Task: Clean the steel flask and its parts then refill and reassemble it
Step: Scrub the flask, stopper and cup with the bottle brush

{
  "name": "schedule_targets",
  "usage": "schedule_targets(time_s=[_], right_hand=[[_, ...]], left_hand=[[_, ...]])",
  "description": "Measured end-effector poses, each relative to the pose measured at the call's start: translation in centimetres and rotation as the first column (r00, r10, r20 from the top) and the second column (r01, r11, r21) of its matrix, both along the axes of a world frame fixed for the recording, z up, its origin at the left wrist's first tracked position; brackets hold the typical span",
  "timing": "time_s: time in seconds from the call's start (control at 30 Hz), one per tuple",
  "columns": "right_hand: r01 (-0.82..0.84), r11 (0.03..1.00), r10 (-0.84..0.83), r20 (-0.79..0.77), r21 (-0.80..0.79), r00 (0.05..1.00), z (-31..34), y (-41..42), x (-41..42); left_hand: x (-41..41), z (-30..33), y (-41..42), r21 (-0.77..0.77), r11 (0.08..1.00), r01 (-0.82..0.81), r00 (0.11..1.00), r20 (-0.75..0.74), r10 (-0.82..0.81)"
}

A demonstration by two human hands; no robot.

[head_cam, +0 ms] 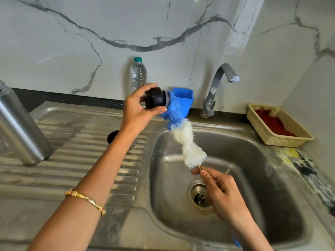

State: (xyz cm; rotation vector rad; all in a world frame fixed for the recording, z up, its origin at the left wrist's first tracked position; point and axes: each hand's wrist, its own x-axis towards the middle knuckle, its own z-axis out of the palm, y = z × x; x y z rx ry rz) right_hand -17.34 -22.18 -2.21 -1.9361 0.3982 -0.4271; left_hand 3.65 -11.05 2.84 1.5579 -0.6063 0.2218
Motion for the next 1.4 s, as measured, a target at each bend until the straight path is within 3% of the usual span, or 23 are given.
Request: schedule_targets(time_s=[0.07, 0.17, 0.27, 0.4, 0.47, 0.7, 0.9, 1.13, 1.27, 1.4], right_hand=[[0.026, 0.991, -0.024, -0.014, 0.133, 1.000, 0.3, 0.3, 0.7], [0.021, 0.983, -0.024, 0.015, 0.180, 1.000, 0.3, 1.2, 0.4], [-0.002, 0.973, -0.005, 0.026, 0.232, 1.000, 0.2, 2.3, -0.7], [0.021, 0.930, -0.033, 0.026, 0.367, 0.999, 1.8, 1.3, 1.1], [0.017, 0.920, -0.029, 0.024, 0.392, 0.999, 2.5, 1.0, 2.0], [0.002, 0.926, 0.013, -0.038, 0.378, 0.999, 0.9, 2.7, -1.0], [0.040, 0.888, -0.007, -0.075, 0.459, 0.997, 1.8, 1.6, 0.9], [-0.029, 0.957, 0.035, -0.016, 0.289, 0.999, 0.1, 2.4, -0.4], [0.051, 0.995, -0.053, 0.028, 0.087, 0.998, -1.1, 1.9, -0.1], [0.112, 0.994, -0.112, 0.038, 0.001, 0.993, -1.9, 1.8, -0.1]], left_hand=[[-1.5, -0.8, -0.8, -0.204, 0.977, 0.063, 0.974, -0.200, -0.105], [-2.2, -0.9, -1.6, -0.537, 0.844, 0.004, 0.834, -0.464, -0.299], [-1.1, 0.0, -1.2, -0.633, 0.773, -0.044, 0.769, -0.516, -0.379], [-1.7, 0.9, -1.7, -0.726, 0.685, 0.065, 0.631, -0.502, -0.591], [-1.7, 1.1, -2.1, -0.726, 0.683, 0.080, 0.596, -0.514, -0.617], [-1.1, -1.3, -1.5, -0.679, 0.733, -0.050, 0.633, -0.589, -0.503], [-2.4, -1.5, -2.7, -0.648, 0.761, 0.021, 0.655, -0.566, -0.500], [-1.3, -2.1, -2.8, -0.574, 0.806, -0.147, 0.774, -0.574, -0.267], [-1.4, -2.1, -3.4, -0.463, 0.871, -0.161, 0.910, -0.411, -0.050], [-0.6, -1.4, -2.8, -0.374, 0.911, -0.173, 0.950, -0.309, 0.053]])
